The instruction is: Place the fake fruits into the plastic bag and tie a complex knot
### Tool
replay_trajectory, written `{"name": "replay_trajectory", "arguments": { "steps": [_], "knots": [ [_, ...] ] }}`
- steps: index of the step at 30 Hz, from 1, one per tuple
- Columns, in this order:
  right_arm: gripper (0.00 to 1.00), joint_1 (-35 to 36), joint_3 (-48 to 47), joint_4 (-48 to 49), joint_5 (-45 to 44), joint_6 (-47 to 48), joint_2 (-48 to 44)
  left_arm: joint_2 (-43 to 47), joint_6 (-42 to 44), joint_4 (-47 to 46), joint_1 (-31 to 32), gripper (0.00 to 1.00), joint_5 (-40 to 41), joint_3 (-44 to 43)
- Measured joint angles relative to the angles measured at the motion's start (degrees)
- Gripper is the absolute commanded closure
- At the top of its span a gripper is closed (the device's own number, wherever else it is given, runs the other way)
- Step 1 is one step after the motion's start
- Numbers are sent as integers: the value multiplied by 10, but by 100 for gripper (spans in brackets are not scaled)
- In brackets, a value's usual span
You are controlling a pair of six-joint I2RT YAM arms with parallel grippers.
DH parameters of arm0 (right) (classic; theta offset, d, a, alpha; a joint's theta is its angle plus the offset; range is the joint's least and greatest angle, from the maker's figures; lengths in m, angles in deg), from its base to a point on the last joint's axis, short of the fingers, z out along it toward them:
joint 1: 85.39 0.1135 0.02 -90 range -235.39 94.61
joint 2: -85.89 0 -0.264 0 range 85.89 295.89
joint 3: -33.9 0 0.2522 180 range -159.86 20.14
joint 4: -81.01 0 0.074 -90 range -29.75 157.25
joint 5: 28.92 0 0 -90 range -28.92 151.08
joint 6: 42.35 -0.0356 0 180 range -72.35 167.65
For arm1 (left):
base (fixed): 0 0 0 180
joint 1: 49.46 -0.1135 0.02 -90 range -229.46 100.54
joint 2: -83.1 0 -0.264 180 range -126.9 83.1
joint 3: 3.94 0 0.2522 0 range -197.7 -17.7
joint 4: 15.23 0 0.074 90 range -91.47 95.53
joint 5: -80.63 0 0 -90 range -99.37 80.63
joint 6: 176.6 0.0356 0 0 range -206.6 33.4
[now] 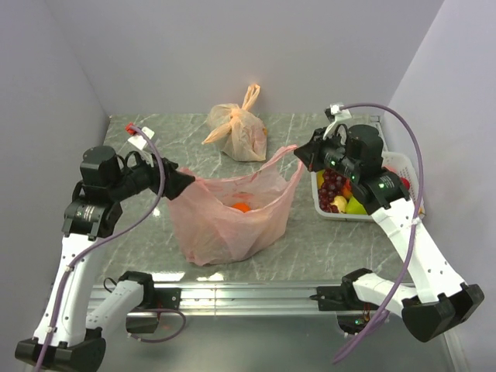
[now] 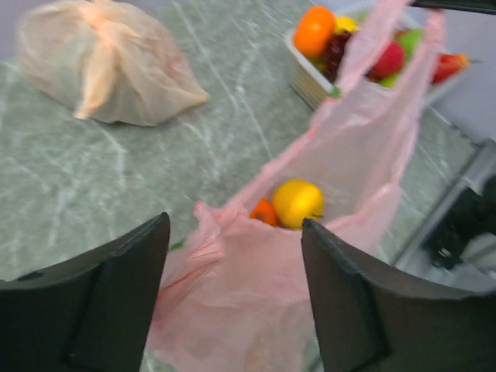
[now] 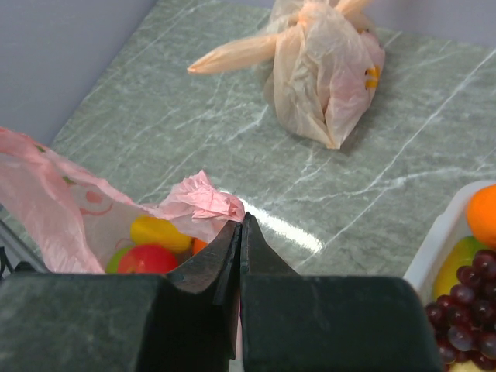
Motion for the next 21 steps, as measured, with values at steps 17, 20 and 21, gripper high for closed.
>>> {"name": "replay_trajectory", "arguments": {
  "steps": [17,20,21],
  "knots": [
    [100,-1,9,-2,25,5,1,-85,77,151,0,27,-26,-137],
    [100,-1,9,-2,25,6,1,-102,93,179,0,28,-6,-138],
    [100,-1,9,-2,26,7,1,-104,97,187,0,27,-2,-138]
  ]
}}
